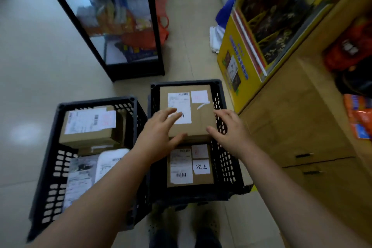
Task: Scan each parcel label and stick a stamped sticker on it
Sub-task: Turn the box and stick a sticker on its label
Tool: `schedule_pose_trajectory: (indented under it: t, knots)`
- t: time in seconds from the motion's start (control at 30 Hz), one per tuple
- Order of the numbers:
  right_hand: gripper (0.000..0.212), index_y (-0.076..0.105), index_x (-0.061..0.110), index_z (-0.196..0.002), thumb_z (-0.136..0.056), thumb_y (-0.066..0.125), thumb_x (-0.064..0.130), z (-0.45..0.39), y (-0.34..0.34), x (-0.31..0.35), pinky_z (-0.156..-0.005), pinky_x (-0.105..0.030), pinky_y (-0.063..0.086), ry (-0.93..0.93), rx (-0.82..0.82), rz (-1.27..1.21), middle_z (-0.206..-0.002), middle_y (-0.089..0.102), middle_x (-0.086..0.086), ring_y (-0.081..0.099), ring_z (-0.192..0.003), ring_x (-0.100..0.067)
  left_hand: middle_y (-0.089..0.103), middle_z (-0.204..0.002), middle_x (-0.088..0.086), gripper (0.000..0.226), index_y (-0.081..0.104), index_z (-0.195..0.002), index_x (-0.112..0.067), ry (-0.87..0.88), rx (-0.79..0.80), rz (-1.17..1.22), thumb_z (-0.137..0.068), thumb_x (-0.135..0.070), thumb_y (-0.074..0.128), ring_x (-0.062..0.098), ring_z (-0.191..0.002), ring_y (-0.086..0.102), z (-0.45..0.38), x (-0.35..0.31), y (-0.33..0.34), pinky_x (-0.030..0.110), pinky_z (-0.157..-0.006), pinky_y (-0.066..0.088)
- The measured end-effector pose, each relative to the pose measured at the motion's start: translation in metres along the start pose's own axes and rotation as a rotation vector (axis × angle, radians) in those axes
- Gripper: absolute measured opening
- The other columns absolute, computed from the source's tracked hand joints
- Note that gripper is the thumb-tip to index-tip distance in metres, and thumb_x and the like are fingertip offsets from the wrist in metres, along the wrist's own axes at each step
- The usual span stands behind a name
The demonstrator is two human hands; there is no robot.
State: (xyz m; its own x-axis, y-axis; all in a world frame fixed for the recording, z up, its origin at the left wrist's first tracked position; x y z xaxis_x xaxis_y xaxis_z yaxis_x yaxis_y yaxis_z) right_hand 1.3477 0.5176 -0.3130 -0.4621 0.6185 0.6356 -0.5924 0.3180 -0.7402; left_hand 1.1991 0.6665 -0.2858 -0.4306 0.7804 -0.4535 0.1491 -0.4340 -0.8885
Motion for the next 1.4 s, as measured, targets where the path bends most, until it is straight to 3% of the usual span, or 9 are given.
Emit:
schedule_pose_trajectory:
  t: [0.17, 0.37, 0.47, 0.57, 0.67, 0.77, 1.0, 1.2, 1.4]
  knots:
    - [0.070, 0.050, 0.031, -0.141, -0.080, 0.058, 0.066, 0.066, -0.106, 0.064, -0.113, -0.027, 0.027, -0.023, -0.176, -0.017, -0.144, 0.039, 0.006, 0.033, -0.136, -0.011, 0.037, -0.154, -0.005, 0.075, 0.047, -0.143, -0.031, 0.214, -0.034, -0.031, -0.083, -0.073, 0.033, 0.021, -0.143, 0.027, 0.008, -0.093, -0.093, 0.045, -0.117, 0.026]
    - [0.063, 0.046, 0.036, -0.142, -0.086, 0.063, 0.058, 0.175, -0.216, 0.093, -0.111, -0.028, 0.026, 0.116, -0.508, 0.070, -0.148, 0.036, 0.006, 0.034, -0.137, -0.016, 0.034, -0.155, -0.005, 0.076, 0.045, -0.144, -0.030, 0.548, -0.019, 0.063, -0.081, -0.072, 0.042, 0.021, -0.144, 0.023, 0.010, -0.209, -0.166, 0.040, -0.120, 0.020]
    - [0.064, 0.049, 0.029, -0.142, -0.087, 0.062, 0.058, 0.262, -0.250, 0.104, -0.114, -0.026, 0.022, 0.235, -0.676, 0.175, -0.148, 0.039, 0.001, 0.035, -0.137, -0.017, 0.041, -0.150, -0.003, 0.074, 0.052, -0.140, -0.024, 0.794, -0.048, 0.086, -0.082, -0.070, 0.042, 0.023, -0.141, 0.034, 0.035, -0.281, -0.185, 0.049, -0.114, 0.032]
    - [0.069, 0.051, 0.024, -0.142, -0.084, 0.059, 0.062, 0.370, -0.266, 0.112, -0.115, -0.028, 0.022, 0.396, -0.830, 0.230, -0.146, 0.042, -0.003, 0.037, -0.138, -0.021, 0.036, -0.153, -0.006, 0.065, 0.044, -0.145, -0.028, 1.020, 0.007, 0.084, -0.090, -0.061, 0.052, 0.019, -0.143, 0.029, 0.091, -0.355, -0.187, 0.046, -0.116, 0.029]
    - [0.071, 0.053, 0.024, -0.139, -0.082, 0.059, 0.065, 0.490, -0.260, 0.116, -0.113, -0.029, 0.029, 0.565, -1.001, 0.247, -0.141, 0.046, -0.004, 0.044, -0.133, -0.021, 0.044, -0.148, -0.001, 0.071, 0.050, -0.141, -0.024, 1.256, 0.080, 0.164, -0.084, -0.066, 0.043, 0.023, -0.138, 0.038, 0.170, -0.422, -0.177, 0.045, -0.114, 0.033]
    - [0.068, 0.050, 0.026, -0.142, -0.085, 0.060, 0.062, 0.620, -0.224, 0.129, -0.114, -0.029, 0.027, 0.783, -1.138, 0.275, -0.146, 0.042, 0.000, 0.038, -0.136, -0.018, 0.051, -0.142, 0.005, 0.070, 0.058, -0.134, -0.018, 1.483, 0.206, 0.249, -0.082, -0.063, 0.045, 0.028, -0.131, 0.046, 0.275, -0.478, -0.149, 0.048, -0.110, 0.039]
    - [0.061, 0.049, 0.031, -0.142, -0.088, 0.062, 0.056, 0.915, -0.073, 0.217, -0.107, -0.018, 0.023, 1.279, -1.479, 0.250, -0.146, 0.040, 0.008, 0.033, -0.137, -0.010, 0.040, -0.149, -0.006, 0.068, 0.047, -0.142, -0.027, 1.945, 0.476, 0.343, -0.087, -0.066, 0.042, 0.018, -0.138, 0.035, 0.591, -0.524, -0.110, 0.041, -0.116, 0.031]
    - [0.061, 0.047, 0.035, -0.142, -0.088, 0.059, 0.059, 1.106, 0.097, 0.326, -0.113, -0.031, 0.031, 1.665, -1.668, 0.166, -0.145, 0.040, 0.012, 0.034, -0.136, -0.011, 0.044, -0.146, -0.007, 0.075, 0.050, -0.141, -0.026, 2.190, 0.747, 0.446, -0.081, -0.070, 0.038, 0.015, -0.135, 0.038, 0.863, -0.474, -0.107, 0.035, -0.115, 0.030]
    - [0.064, 0.037, 0.041, -0.146, -0.089, 0.057, 0.060, 1.232, 0.260, 0.428, -0.114, -0.040, 0.033, 1.883, -1.791, -0.014, -0.154, 0.028, 0.011, 0.028, -0.142, -0.014, 0.034, -0.151, -0.013, 0.061, 0.041, -0.145, -0.031, 2.302, 1.051, 0.465, -0.092, -0.056, 0.053, 0.007, -0.140, 0.027, 1.078, -0.387, -0.102, 0.036, -0.116, 0.027]
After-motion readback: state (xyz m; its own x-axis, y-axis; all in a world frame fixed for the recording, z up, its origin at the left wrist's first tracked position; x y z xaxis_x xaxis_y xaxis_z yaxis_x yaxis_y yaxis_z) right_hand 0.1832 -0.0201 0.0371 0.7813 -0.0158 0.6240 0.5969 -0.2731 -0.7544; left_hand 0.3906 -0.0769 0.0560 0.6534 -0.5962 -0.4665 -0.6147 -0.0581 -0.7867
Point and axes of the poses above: each hand's wrist, its own z-axis away from the middle knuckle, its own y-axis out of the palm, x = y × z, the point moved 9 cm from there along -z, towards the middle knuckle
